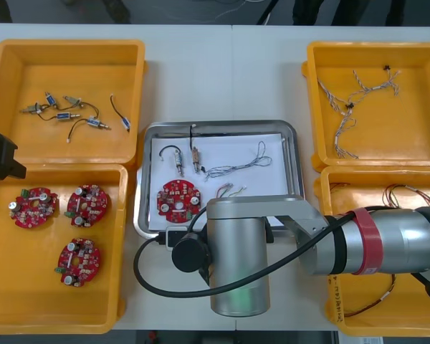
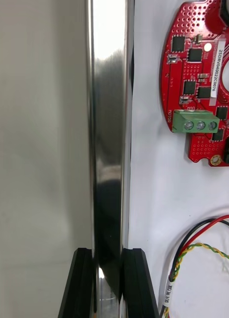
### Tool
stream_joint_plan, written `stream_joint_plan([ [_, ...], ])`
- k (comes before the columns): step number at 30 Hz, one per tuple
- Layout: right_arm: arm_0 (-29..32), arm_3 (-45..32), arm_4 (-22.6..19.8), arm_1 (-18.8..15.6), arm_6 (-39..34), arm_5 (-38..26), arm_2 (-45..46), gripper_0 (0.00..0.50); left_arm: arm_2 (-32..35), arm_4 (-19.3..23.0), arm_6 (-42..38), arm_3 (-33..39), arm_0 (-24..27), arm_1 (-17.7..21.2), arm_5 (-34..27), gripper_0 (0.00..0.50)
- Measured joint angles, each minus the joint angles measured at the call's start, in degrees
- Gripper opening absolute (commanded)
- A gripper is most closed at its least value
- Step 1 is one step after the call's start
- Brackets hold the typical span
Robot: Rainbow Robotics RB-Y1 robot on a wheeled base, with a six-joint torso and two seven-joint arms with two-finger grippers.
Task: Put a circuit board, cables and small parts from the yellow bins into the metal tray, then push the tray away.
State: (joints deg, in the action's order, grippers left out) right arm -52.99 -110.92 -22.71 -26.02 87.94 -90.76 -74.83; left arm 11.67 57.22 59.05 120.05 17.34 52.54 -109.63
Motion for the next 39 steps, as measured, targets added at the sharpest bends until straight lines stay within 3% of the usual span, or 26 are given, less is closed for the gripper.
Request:
stream_joint_plan([
  [39, -11.74, 11.67, 0.75, -1.28, 0.0, 9.24, -0.01, 0.027, 0.0, -0.01, 0.0, 0.02, 0.0, 0.01, 0.0, 0.5],
])
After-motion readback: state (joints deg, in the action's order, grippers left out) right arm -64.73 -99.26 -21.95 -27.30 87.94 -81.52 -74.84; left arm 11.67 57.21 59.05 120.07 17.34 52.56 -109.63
